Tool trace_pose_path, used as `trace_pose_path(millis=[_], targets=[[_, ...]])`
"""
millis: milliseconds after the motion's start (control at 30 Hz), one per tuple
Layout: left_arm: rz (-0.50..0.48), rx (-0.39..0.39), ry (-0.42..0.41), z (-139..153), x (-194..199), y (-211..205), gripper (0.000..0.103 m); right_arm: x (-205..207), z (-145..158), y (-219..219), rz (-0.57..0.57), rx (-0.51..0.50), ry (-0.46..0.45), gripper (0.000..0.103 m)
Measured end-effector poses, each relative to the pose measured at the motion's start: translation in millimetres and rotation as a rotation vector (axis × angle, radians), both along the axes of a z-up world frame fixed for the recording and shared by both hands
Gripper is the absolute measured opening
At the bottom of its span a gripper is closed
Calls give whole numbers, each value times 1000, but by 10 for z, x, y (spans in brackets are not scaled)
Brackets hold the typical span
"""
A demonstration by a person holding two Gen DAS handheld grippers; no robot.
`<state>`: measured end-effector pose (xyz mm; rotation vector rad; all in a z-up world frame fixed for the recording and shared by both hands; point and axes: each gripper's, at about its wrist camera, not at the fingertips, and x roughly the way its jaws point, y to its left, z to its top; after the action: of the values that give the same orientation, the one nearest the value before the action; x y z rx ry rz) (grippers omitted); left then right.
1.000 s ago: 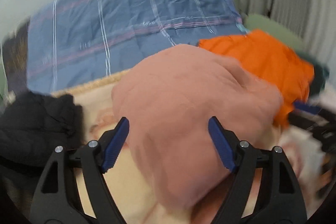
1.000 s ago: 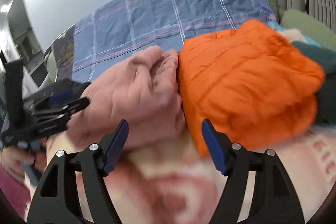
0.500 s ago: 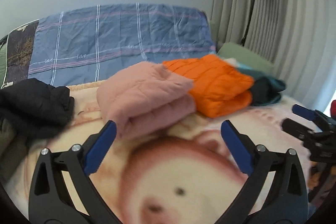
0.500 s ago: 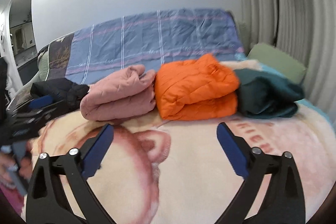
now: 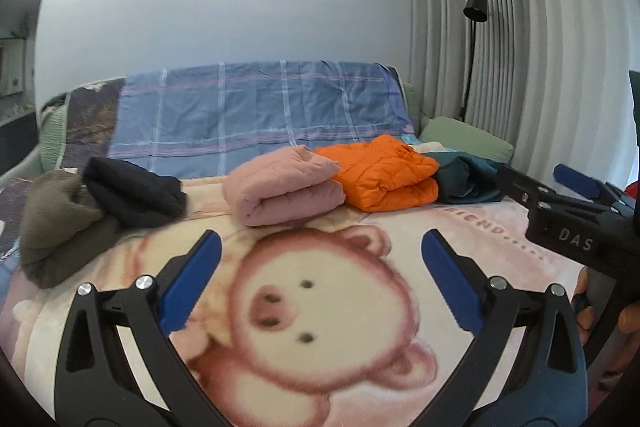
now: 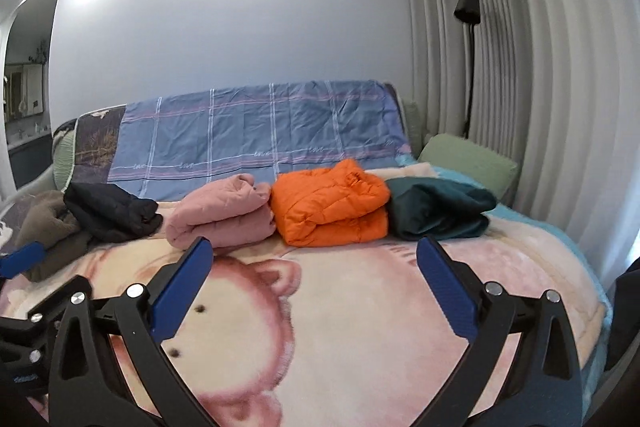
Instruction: Fold large clothes
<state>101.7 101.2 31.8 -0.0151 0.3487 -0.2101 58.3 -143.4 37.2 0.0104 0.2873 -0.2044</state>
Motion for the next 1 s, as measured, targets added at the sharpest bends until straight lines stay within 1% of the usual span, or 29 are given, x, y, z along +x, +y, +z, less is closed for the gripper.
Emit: trace_pose_path(millis=[67,133,233,367,533,733,900,1000], targets=[[22,5,-9,-18,-147,-28,101,-85,-29,16,-7,-11,3,102],[38,20,-9,-35,-251,-68,101,-162,-51,6,7,8,15,102],[48,44,17,-46,-321,-115,101,-238,-75,-27,18,26,38,102],[43,31,43,-41,-387,-149,101,-357,-125,-80,16,28,45,102],[74,63,26,-29,-497,-223,101,-499,-150,-167,20,33,56,102],[83,64,42,-29,-578,-286,101,-637,-195,-228,25,31,63,102],[123,85,12,-29,-650,-327,101,-705,-232,-211,33,16,72,102],[129,89,8,-57,-683,-348,101,-718,-258,-163,47,-4,80,102]])
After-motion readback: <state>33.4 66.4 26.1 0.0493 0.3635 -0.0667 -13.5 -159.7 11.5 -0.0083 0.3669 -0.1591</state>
